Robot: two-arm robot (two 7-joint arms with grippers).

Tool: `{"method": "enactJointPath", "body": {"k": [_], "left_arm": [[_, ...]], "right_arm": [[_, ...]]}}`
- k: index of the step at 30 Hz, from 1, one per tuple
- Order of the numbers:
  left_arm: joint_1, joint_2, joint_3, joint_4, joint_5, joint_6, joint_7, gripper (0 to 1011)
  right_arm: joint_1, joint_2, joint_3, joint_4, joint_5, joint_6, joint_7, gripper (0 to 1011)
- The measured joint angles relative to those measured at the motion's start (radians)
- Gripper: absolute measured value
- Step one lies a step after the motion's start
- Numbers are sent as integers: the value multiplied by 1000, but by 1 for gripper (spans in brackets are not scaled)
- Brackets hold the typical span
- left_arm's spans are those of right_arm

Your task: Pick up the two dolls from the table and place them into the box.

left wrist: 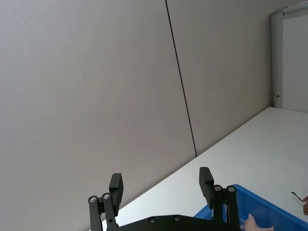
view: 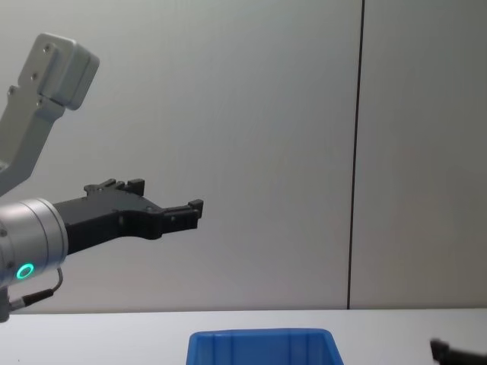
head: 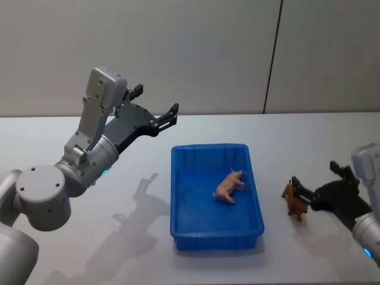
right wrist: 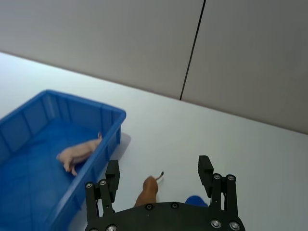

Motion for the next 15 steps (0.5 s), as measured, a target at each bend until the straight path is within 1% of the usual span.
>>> {"method": "enactJointPath", "body": {"k": [9, 15], "left_arm": [[1, 1, 0, -1, 1, -1, 3, 1001], [1, 1, 0, -1, 2, -2, 4, 1001]], "right_arm": [[-6, -6, -16, 57, -54, -3, 17, 1001], [-6, -10, -22, 97, -80, -14, 22, 1001]]}}
